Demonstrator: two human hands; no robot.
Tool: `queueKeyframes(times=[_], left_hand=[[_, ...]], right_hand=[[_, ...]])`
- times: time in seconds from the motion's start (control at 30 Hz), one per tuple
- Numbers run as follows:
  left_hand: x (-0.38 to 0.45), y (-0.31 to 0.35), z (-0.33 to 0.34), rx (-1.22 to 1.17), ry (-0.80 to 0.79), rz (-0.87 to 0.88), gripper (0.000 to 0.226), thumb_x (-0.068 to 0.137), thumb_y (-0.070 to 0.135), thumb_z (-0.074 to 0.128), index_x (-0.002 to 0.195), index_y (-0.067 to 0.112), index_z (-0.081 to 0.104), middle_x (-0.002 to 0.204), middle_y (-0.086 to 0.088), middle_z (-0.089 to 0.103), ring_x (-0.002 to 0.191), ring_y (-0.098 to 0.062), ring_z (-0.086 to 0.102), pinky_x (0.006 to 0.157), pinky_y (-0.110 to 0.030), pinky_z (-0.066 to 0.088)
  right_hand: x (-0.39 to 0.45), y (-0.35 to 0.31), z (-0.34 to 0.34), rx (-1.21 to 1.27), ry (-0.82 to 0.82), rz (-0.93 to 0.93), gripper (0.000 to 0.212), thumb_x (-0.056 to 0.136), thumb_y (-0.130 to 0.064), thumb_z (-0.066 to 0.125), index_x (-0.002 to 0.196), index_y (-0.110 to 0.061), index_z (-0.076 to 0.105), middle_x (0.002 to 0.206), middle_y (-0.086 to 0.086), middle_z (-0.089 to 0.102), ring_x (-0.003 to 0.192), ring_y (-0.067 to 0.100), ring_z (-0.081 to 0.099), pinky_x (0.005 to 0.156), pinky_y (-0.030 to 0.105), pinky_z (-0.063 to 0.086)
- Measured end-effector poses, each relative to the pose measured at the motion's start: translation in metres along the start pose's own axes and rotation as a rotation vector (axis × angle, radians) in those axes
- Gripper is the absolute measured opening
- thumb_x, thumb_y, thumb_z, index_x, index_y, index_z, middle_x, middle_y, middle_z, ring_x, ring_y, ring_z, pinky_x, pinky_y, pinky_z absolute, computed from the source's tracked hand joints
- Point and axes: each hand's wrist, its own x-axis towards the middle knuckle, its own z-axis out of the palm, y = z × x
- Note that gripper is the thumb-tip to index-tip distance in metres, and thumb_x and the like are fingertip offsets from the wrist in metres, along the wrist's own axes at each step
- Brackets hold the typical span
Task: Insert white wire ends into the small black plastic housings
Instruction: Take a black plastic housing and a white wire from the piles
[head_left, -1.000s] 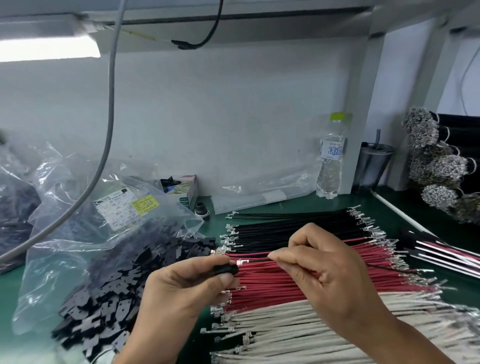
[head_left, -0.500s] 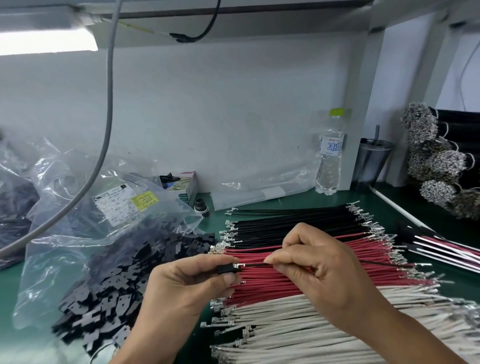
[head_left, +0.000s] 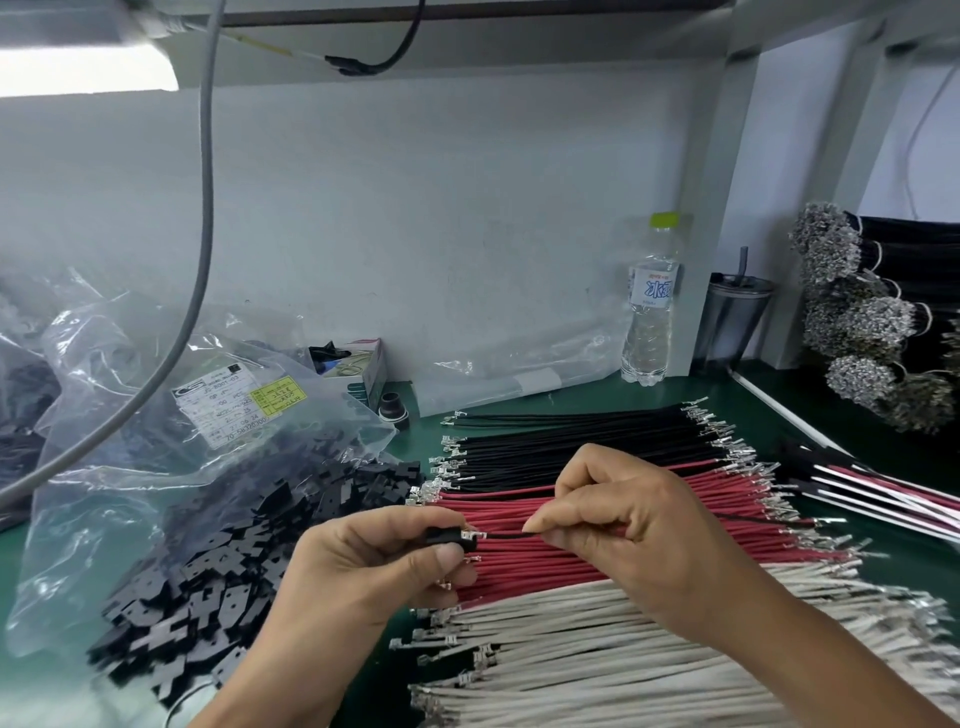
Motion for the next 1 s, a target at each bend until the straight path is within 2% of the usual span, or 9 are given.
queueKeyframes(times=[0.13,0.3,0.47,0.6,0.77,0.9,1.0], left_hand=[[-0.002,0.000,0.003,0.054,-0.024,0.040,0.031,0.060,0.013,0.086,0.091,0.010,0.083,0.078,-0.028,0.075,0.070,-0.032,0.076,0.058,-0.030,0.062],[-0.003,-0.003,0.004,0.251,0.053,0.199,0.025,0.068,0.012,0.082,0.090,0.022,0.084,0.076,-0.017,0.078,0.070,-0.028,0.077,0.061,-0.027,0.061],[-0.002,-0.002,0.002,0.184,0.058,0.178,0.028,0.063,0.014,0.084,0.090,0.019,0.084,0.075,-0.019,0.077,0.067,-0.030,0.077,0.058,-0.027,0.061],[-0.003,-0.006,0.003,0.314,0.065,0.225,0.026,0.066,0.010,0.082,0.088,0.025,0.085,0.075,-0.011,0.079,0.067,-0.026,0.078,0.060,-0.021,0.059],[-0.003,-0.003,0.004,0.162,0.028,0.139,0.029,0.060,0.013,0.086,0.089,0.015,0.084,0.075,-0.023,0.076,0.067,-0.033,0.076,0.056,-0.028,0.061],[-0.003,-0.002,0.005,0.173,0.041,0.151,0.028,0.062,0.013,0.084,0.090,0.017,0.084,0.074,-0.022,0.076,0.066,-0.032,0.076,0.054,-0.026,0.059],[-0.004,-0.005,0.009,0.217,0.059,0.170,0.028,0.063,0.014,0.084,0.089,0.023,0.084,0.073,-0.018,0.077,0.065,-0.030,0.077,0.053,-0.025,0.059]], right_hand=[[-0.001,-0.002,-0.001,-0.086,0.007,-0.004,0.016,0.087,-0.021,0.076,0.094,-0.034,0.081,0.087,-0.013,0.059,0.080,0.011,0.061,0.066,0.015,0.044],[-0.004,-0.007,0.014,-0.336,0.051,-0.076,0.010,0.090,-0.023,0.074,0.096,-0.031,0.078,0.084,-0.017,0.057,0.081,0.004,0.058,0.066,0.019,0.048],[-0.004,-0.006,0.015,-0.200,0.068,-0.017,0.011,0.093,-0.019,0.071,0.097,-0.028,0.077,0.091,-0.017,0.059,0.091,0.006,0.062,0.075,0.022,0.050],[-0.003,-0.013,0.016,-0.349,0.090,-0.106,0.011,0.095,-0.026,0.066,0.098,-0.025,0.076,0.089,-0.019,0.056,0.083,0.000,0.056,0.070,0.016,0.045],[-0.004,-0.011,0.020,-0.221,0.057,-0.029,0.011,0.094,-0.021,0.068,0.100,-0.025,0.077,0.090,-0.016,0.057,0.086,0.004,0.058,0.072,0.014,0.041],[-0.005,-0.009,0.024,-0.244,0.028,-0.052,0.013,0.095,-0.029,0.065,0.102,-0.026,0.076,0.091,-0.017,0.057,0.086,0.003,0.057,0.072,0.014,0.041],[-0.004,-0.009,0.024,-0.279,0.063,-0.068,0.016,0.092,-0.040,0.064,0.095,-0.029,0.075,0.088,-0.018,0.055,0.084,0.003,0.057,0.070,0.018,0.044]])
